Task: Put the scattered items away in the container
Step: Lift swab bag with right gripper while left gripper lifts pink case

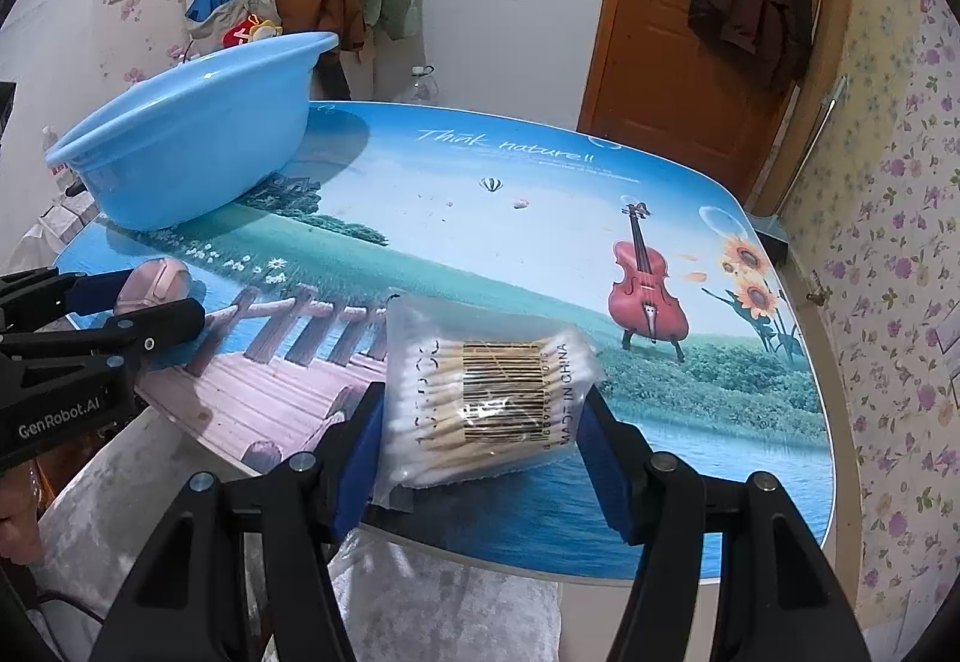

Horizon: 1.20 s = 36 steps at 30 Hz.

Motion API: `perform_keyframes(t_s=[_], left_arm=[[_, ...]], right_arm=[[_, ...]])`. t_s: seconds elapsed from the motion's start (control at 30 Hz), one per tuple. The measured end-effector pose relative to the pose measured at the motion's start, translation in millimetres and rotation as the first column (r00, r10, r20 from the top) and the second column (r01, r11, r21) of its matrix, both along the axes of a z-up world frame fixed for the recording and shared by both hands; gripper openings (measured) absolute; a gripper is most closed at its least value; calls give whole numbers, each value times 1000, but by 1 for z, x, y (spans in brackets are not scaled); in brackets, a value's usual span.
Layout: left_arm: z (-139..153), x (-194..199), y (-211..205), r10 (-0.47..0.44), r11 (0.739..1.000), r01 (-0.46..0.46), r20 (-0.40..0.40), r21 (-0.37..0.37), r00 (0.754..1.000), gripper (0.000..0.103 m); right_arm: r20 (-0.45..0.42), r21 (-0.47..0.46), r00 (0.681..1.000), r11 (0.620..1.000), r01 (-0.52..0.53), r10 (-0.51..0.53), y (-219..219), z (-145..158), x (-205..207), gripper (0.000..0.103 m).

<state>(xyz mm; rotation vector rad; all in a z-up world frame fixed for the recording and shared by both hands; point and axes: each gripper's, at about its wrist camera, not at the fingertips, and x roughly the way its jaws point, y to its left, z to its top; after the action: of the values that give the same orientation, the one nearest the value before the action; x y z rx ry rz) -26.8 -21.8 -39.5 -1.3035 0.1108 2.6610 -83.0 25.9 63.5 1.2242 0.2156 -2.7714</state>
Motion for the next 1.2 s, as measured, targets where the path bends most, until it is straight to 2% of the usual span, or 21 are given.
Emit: perform_keyframes(t_s=[0.53, 0.87, 1.2], left_arm=[[-2, 2, 2, -6, 1000, 6, -43, -6, 999, 50], [1, 0, 1, -3, 1000, 3, -33, 0, 999, 47], [34, 6, 2, -7, 1000, 8, -137, 7, 991, 47]], right_arm=[[-26, -8, 999, 1000, 25, -26, 0, -2, 2, 63], [-64, -37, 997, 999, 34, -36, 2, 6, 2, 61], [-129, -20, 991, 999, 32, -34, 1, 30, -1, 60]])
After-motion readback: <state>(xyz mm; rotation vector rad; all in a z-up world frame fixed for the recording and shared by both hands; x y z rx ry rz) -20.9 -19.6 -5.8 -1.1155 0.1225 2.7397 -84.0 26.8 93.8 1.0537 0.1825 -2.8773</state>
